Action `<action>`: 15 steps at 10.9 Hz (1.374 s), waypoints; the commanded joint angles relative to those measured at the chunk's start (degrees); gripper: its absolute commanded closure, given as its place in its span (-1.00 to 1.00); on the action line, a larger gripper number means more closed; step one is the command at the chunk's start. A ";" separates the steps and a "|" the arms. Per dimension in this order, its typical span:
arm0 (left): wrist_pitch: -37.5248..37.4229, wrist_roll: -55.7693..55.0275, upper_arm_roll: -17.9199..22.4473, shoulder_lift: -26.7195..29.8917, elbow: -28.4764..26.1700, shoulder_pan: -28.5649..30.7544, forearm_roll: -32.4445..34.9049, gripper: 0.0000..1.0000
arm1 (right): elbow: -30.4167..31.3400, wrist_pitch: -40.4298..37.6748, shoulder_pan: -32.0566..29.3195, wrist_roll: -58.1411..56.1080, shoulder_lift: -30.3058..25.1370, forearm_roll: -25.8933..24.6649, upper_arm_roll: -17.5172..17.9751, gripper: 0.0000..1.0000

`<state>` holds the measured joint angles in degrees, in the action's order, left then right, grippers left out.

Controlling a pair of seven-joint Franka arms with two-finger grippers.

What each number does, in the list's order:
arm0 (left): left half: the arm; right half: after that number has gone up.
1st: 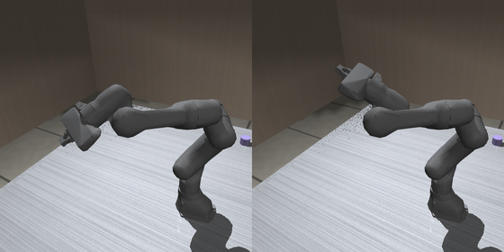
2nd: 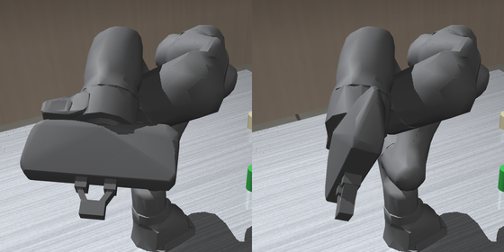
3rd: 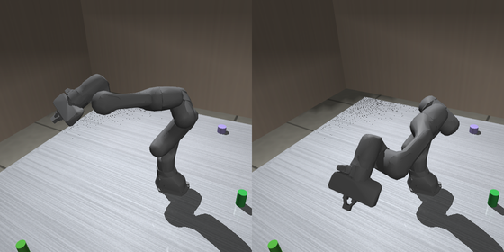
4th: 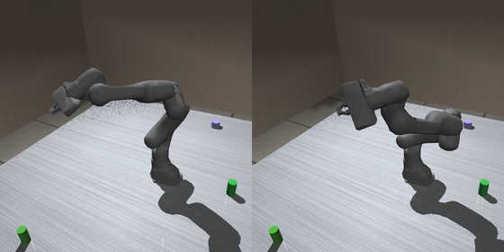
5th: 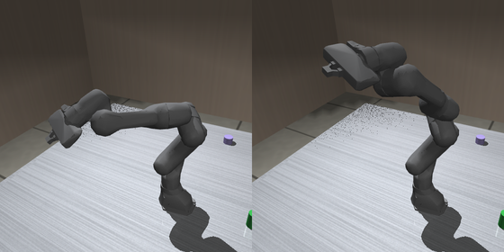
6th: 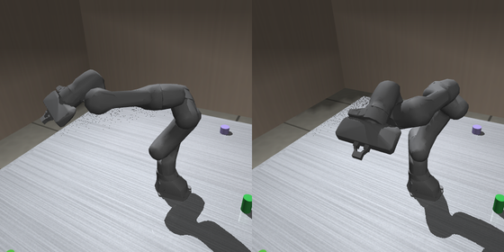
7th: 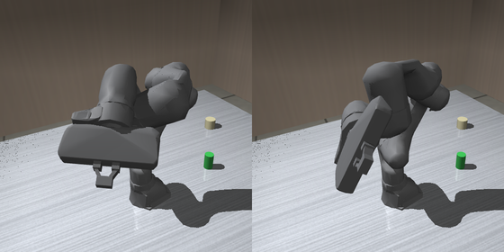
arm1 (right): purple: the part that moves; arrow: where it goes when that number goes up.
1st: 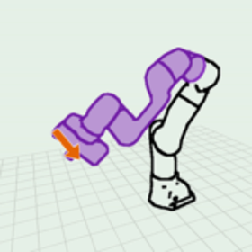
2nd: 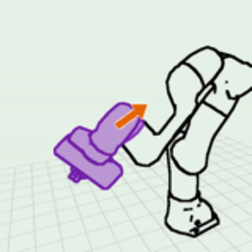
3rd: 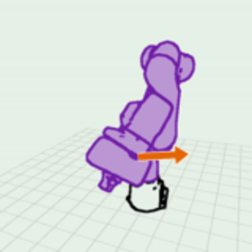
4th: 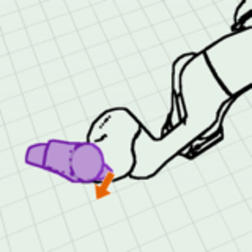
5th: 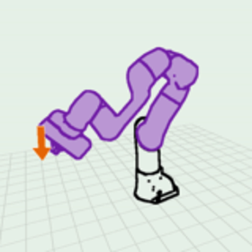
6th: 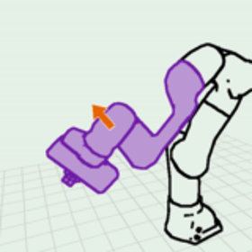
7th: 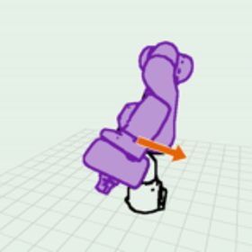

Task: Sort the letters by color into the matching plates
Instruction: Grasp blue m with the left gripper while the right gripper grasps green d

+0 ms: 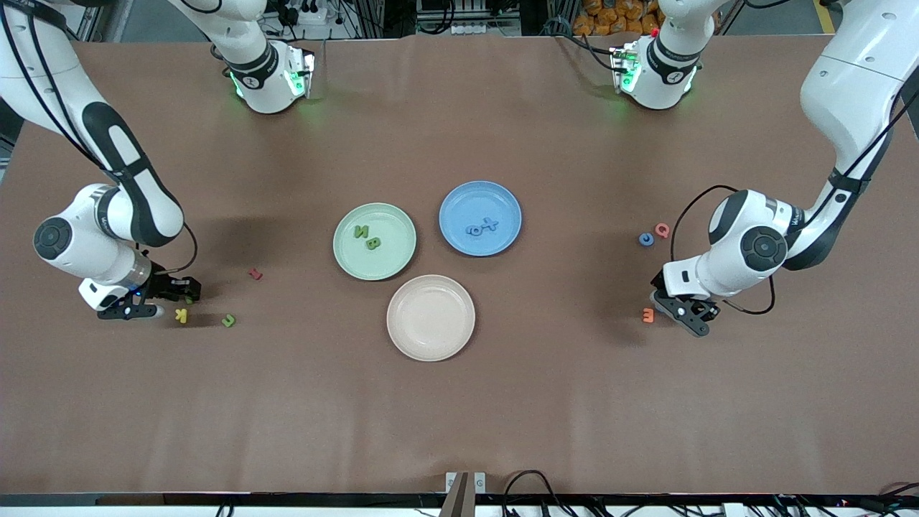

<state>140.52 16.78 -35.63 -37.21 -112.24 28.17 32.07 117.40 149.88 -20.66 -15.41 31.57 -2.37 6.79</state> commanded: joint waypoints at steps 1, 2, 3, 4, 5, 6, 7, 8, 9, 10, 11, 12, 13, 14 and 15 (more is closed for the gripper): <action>0.45 -0.61 0.30 -0.85 0.71 -0.57 1.76 -0.45 | -0.16 0.32 -0.52 0.11 0.86 -1.14 0.33 0.10; 0.37 -0.61 0.30 -1.11 0.71 -0.57 1.76 -0.44 | -0.16 0.32 -0.52 0.11 0.86 -1.14 0.33 0.13; 0.45 -0.61 0.30 -1.29 0.71 -0.57 1.76 -0.41 | -0.16 0.50 -0.52 0.11 0.86 -1.23 0.33 0.15; 0.45 -0.61 0.30 -1.38 0.71 -0.57 1.76 -0.36 | -0.16 0.50 -0.52 0.11 0.86 -1.32 0.33 0.18; 0.45 -0.61 0.82 -1.38 0.71 -0.66 1.76 -0.36 | -0.16 0.50 -0.52 0.11 0.86 -1.32 0.33 0.23; 0.45 -0.61 1.35 -1.38 0.71 -1.27 1.76 -0.36 | -0.16 0.50 -0.52 0.11 0.77 -1.40 0.33 0.29; 0.45 -0.69 1.53 -1.38 0.71 -1.71 1.76 -0.30 | -0.16 0.50 -0.52 0.11 0.77 -1.41 0.33 0.30; 0.45 -1.74 1.53 -1.38 0.71 -1.80 1.85 -0.28 | -0.16 0.41 -0.52 0.03 0.68 -1.41 0.33 0.30; 0.45 -2.01 1.62 -1.38 0.71 -1.89 2.11 -0.12 | -0.07 0.50 -0.52 0.03 0.68 -1.41 0.33 0.33; 0.45 -2.19 1.62 -1.38 0.80 -2.15 2.12 -0.03 | -0.07 0.50 -0.52 0.03 0.68 -1.41 0.33 0.35; 0.37 -3.41 1.62 -1.38 0.71 -2.59 2.12 0.33 | -0.07 0.50 -0.52 0.03 0.60 -1.41 0.33 0.36; 0.28 -4.46 1.88 -1.38 0.71 -2.77 2.12 0.44 | -0.07 0.41 -0.52 0.03 0.68 -1.41 0.33 0.37; 0.28 -4.47 2.06 -1.38 0.71 -3.03 2.12 0.57 | -0.07 0.50 -0.52 0.03 0.68 -1.41 0.33 0.38; 0.28 -4.47 2.40 -1.38 0.71 -3.12 2.20 0.76 | -0.07 0.50 -0.52 0.03 0.68 -1.41 0.33 0.38; 0.28 -4.47 2.50 -1.38 0.71 -3.30 2.20 0.85 | -0.07 0.50 -0.52 0.03 0.77 -1.41 0.33 0.38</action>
<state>140.52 14.20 -34.10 -38.07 -112.11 25.80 32.16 117.37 149.65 -20.65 -15.43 31.06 -2.72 6.93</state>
